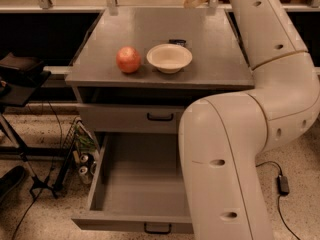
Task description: Place rxbar blueberry into middle drawer
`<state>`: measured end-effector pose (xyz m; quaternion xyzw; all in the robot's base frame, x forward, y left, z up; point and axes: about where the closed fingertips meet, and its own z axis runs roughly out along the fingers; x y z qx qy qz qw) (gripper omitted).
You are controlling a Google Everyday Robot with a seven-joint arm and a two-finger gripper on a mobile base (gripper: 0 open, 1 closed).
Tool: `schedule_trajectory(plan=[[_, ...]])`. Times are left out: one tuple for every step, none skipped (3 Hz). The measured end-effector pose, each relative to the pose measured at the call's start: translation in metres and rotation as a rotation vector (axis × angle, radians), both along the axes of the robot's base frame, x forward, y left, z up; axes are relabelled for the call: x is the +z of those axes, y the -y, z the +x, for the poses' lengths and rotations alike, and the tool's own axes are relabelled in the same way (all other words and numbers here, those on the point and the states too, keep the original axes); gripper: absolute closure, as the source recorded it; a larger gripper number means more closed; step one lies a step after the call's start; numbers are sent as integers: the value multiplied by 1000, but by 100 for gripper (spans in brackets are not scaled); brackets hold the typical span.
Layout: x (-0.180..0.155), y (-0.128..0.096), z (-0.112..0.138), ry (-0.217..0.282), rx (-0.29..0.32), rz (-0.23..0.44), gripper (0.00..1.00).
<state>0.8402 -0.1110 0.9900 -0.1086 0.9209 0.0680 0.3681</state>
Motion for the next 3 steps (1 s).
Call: schedule_trajectory(plan=[[-16,-10,1,-36,16,-2,100],[-39,-24,10,-66,14,7,100],[-59,-38,20,-87,0,13,91]])
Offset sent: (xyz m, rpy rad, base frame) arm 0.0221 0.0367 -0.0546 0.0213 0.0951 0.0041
